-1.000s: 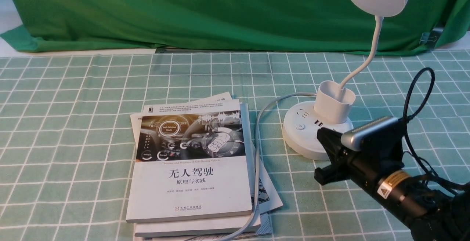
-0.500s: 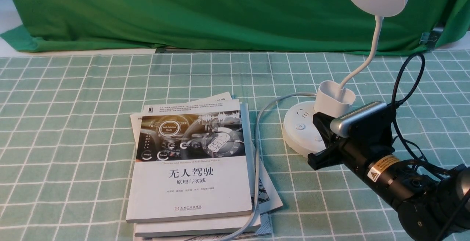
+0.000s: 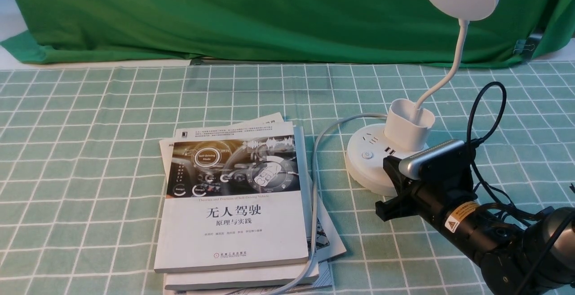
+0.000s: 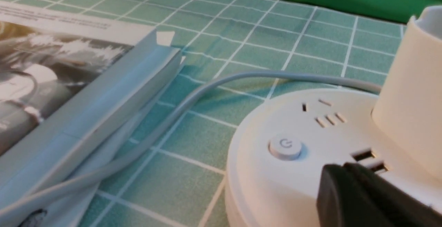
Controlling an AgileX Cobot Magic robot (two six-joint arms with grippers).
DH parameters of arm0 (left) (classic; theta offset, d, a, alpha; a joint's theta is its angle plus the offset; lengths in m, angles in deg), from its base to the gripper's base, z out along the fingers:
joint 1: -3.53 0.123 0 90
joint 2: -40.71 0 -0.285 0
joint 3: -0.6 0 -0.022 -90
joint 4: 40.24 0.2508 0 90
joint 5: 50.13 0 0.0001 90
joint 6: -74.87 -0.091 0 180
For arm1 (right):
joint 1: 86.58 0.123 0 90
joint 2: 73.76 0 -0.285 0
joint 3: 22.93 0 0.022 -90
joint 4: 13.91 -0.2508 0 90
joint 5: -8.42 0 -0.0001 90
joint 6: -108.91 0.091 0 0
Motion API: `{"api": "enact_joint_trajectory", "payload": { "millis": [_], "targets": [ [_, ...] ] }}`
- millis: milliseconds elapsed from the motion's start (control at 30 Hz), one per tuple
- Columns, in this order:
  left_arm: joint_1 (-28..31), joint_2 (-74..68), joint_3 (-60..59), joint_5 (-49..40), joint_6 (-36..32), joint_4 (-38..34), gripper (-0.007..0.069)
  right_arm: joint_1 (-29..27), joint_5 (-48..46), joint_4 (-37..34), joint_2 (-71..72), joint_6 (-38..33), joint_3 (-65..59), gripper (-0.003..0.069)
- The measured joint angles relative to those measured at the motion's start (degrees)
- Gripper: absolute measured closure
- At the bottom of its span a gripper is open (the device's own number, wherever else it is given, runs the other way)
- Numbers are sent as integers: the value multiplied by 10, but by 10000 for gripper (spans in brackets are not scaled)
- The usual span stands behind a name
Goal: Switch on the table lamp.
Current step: 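Press the button on the base of the white desk lamp with the right gripper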
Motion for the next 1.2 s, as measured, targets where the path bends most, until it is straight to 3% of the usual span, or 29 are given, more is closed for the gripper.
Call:
{"api": "enact_joint_trajectory", "payload": {
  "millis": [667,1200],
  "targets": [
    [0,0,0,0,0,0,603,0,-30,-5,4,1,4,631],
    [0,0,0,0,0,0,603,0,-79,-3,27,59,9,631]
  ]
}}
